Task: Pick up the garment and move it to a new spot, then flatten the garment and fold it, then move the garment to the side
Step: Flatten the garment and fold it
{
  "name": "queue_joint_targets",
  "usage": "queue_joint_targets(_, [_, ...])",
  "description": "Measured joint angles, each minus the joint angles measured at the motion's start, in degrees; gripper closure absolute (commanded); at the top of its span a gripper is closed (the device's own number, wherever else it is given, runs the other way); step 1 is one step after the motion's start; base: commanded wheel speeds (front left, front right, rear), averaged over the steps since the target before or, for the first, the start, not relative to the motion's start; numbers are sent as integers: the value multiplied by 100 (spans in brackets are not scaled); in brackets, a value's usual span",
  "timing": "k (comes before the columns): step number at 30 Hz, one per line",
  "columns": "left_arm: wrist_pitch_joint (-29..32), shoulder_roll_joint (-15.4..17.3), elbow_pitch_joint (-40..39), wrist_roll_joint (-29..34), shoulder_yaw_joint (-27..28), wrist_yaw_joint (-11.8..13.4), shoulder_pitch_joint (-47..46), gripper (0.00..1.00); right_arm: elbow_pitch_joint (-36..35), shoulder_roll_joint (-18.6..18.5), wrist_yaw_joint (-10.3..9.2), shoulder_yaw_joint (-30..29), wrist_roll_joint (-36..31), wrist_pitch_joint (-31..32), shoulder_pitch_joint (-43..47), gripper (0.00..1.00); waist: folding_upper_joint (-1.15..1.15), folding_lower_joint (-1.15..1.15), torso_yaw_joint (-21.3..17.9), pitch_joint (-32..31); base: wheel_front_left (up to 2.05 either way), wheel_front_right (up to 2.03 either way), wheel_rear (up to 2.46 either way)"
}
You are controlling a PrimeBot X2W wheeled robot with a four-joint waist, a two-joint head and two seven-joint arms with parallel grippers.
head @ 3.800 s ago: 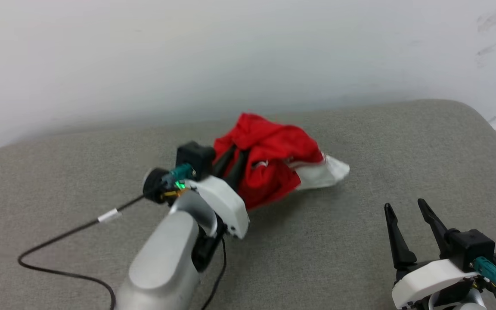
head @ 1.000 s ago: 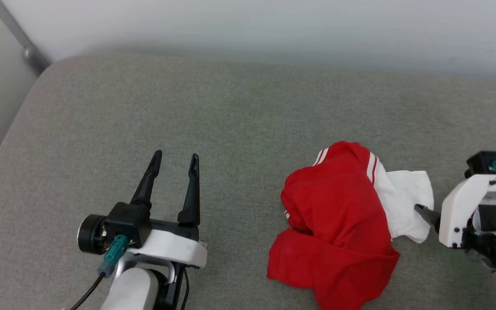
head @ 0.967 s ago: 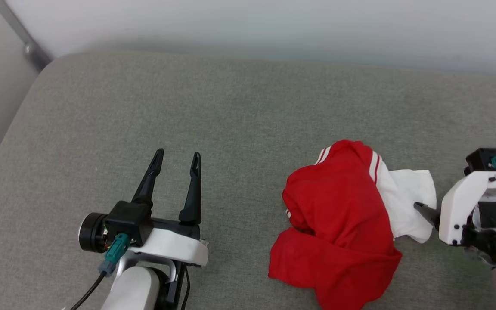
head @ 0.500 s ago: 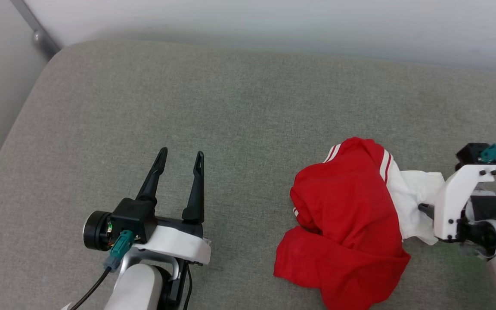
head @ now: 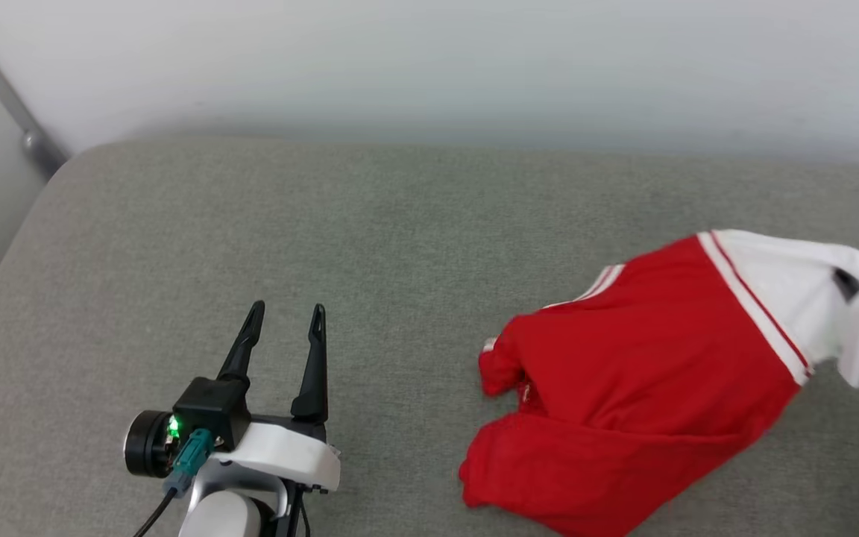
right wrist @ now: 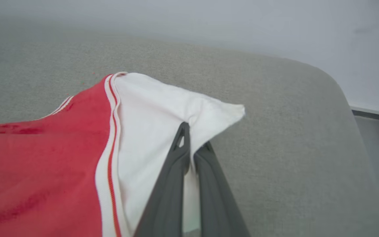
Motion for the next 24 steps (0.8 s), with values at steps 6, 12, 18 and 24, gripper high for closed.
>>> queue_joint_targets(6, [0,20,43,-2,74,-16,167,0,130,-18,-1,-1193,-159,51,990,100,0,0,-222,-207,0,0,0])
queue_joint_targets(12, [0,40,109,-8,99,-16,247,0,666,447,-2,-2024,-402,-71,1765,24,0,0,-356,-270,0,0,0])
queue_joint_targets(18, [0,101,185,-31,133,10,312,0,695,818,-2,-2305,-694,-1010,1820,0,0,0,-434,-326,0,0,0])
queue_joint_targets(24, [36,162,211,-71,166,63,491,0,236,931,-2,-2324,-1219,-2350,1823,0,0,-1,-505,-529,0,0,0])
